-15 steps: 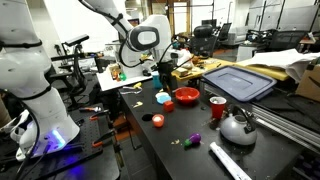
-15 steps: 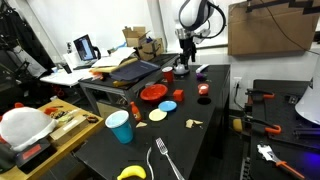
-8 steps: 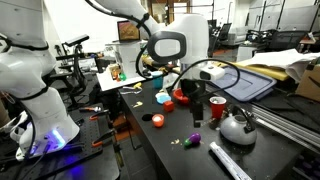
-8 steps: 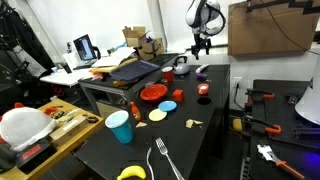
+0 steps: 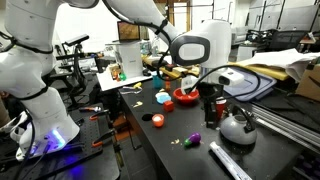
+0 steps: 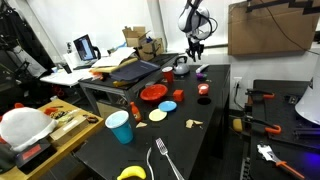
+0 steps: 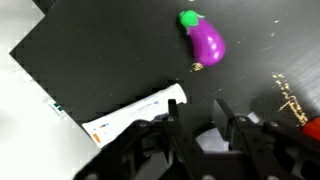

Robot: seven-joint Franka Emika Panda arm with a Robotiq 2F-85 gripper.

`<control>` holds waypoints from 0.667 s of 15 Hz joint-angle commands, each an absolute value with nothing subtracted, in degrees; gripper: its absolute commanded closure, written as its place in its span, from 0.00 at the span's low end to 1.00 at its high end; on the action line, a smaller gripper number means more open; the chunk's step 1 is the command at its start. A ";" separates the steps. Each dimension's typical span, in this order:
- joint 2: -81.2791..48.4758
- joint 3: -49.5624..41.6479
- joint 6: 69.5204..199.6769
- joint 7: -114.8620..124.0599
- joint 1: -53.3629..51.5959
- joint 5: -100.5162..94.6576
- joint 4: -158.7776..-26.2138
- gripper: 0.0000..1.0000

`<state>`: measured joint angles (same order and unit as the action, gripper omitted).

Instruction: Move the orange object to the left

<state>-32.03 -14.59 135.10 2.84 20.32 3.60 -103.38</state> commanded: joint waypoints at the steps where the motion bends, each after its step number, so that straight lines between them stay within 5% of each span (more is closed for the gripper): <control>1: -28.44 -12.23 130.20 4.85 16.86 4.15 -105.48 0.88; 2: -27.57 -11.24 129.19 4.21 16.08 4.41 -106.10 0.75; 3: -26.85 -10.26 128.59 3.63 15.24 4.55 -106.81 0.50; 5: -25.42 -8.52 127.02 2.80 13.76 4.87 -107.93 0.49; 10: -23.61 -5.36 127.23 0.27 10.90 4.71 -111.77 0.12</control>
<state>-26.59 -6.43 127.06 3.42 11.76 3.82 -107.52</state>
